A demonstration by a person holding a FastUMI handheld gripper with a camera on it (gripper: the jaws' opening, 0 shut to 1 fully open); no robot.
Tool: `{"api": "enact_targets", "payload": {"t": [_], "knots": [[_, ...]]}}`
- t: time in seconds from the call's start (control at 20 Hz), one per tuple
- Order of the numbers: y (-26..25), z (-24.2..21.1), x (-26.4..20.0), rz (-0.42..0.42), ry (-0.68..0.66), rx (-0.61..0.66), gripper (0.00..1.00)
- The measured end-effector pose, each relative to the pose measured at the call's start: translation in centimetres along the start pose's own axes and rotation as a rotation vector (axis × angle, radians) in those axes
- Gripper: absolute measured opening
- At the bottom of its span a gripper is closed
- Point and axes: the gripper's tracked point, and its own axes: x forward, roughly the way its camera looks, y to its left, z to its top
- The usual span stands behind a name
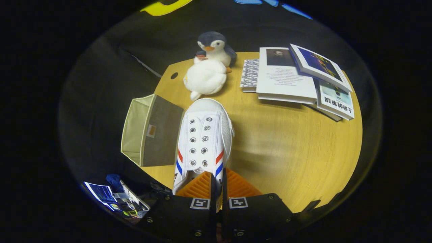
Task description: Open the storage box then place both shoes into the box .Put the left shoe in first, then the right shoe, with the right side of both shoes facing outward in a uniform manner.
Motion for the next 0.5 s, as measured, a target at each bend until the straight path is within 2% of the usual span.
{"api": "enact_targets", "payload": {"t": [0.5], "knots": [[14.2,6.3,0.5,0.088,-0.036,-0.172,0.06]]}}
